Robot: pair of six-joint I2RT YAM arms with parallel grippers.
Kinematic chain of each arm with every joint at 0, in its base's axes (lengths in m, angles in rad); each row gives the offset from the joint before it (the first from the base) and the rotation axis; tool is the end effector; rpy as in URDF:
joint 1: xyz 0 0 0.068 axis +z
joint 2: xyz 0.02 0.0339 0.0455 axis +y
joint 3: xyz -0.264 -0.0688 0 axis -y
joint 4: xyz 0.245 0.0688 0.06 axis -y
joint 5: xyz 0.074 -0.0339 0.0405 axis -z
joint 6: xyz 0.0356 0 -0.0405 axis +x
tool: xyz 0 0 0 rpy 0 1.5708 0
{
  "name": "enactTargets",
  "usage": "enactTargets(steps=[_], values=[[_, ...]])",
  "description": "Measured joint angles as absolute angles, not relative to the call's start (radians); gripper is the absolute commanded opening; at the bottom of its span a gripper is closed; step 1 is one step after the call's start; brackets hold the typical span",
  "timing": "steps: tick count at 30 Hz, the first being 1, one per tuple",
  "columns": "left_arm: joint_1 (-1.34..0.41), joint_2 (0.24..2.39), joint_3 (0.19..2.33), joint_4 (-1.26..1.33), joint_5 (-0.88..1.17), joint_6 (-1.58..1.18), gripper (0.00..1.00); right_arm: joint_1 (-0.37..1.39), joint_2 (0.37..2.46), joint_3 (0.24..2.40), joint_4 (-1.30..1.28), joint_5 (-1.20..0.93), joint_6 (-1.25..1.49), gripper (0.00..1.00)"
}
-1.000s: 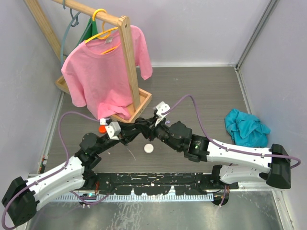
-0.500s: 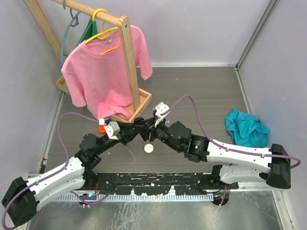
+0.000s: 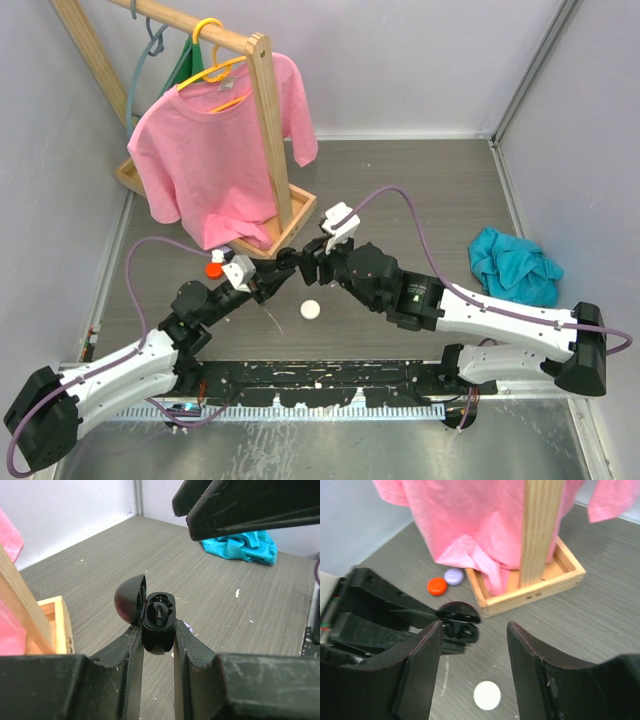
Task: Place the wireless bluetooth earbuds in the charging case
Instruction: Place the earbud in the charging case, then pick up the earbud from the center of the board.
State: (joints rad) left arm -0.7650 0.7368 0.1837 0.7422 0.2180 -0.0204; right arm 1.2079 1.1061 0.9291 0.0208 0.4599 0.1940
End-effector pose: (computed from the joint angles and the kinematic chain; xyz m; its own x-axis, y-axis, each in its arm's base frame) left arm 0.1182 -0.1242 0.2337 0.1187 -0.1415 -0.9828 0.8320 0.5544 0.0206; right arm 0.1064 0.2356 0.3490 -0.1857 -0.0024 -0.9826 -0.6587 0.7424 0.1227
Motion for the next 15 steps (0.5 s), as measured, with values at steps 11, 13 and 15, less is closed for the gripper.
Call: enactTargets(steps=[11,13,15], values=[[-0.765,0.641,0.161,0.633,0.065,-0.001,0.0,0.952,1.155,0.91,-0.141,0.433,0.288,0.59],[-0.765,0.637,0.157,0.624,0.051,0.005,0.0,0.908,1.181,0.894,-0.153,0.408,0.307,0.59],[-0.765,0.639,0.157,0.614,0.044,0.012,0.0,0.873,1.22,0.883,-0.161,0.386,0.325,0.58]])
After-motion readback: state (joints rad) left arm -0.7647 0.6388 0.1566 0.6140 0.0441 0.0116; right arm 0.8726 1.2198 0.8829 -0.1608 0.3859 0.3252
